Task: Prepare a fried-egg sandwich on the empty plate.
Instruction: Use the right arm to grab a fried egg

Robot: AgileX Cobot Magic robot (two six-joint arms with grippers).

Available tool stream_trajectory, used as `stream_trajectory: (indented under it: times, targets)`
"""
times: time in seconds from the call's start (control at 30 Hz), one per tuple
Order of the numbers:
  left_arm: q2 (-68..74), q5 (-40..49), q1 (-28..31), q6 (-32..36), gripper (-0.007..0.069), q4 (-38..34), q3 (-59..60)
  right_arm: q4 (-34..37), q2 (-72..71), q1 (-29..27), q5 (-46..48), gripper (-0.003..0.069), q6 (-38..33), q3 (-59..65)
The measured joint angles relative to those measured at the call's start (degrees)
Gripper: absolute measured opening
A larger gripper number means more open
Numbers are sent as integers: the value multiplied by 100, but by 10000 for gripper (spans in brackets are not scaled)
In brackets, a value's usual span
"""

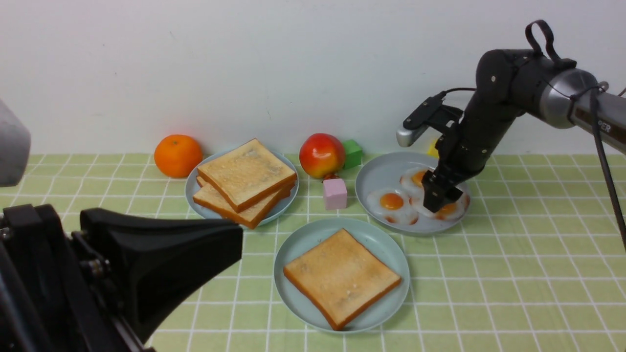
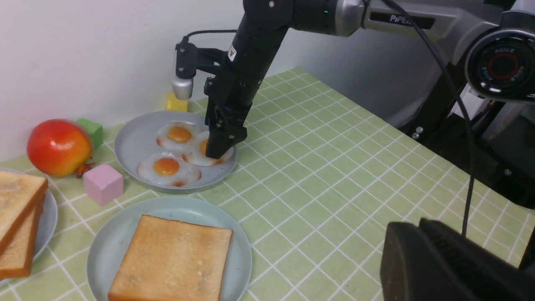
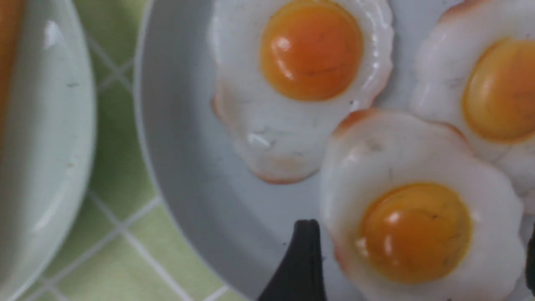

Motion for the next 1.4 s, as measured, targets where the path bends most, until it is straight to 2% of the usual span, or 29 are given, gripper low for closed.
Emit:
stream_trajectory:
  times: [0.17,0.5,0.9,1.17,1.3,1.4]
  targets:
    - [0,4,0,0,39,-105,0,-211,8,0,-87,635,-155,0]
    - [0,24,0,0,37,-151,0,-274,245,5,-139,632,-174,-5]
    - [0,38,0,0,36,-166,0,-18,271,5,247,594,-151,-5]
    - [0,38,0,0,36,-166,0,154,292,0,439,453,-29,-74]
    - [0,38,0,0,36,-166,0,235,292,0,500,337,-27,-81]
    - [0,38,0,0,36,-119,0,284,292,0,556,222,-27,-81]
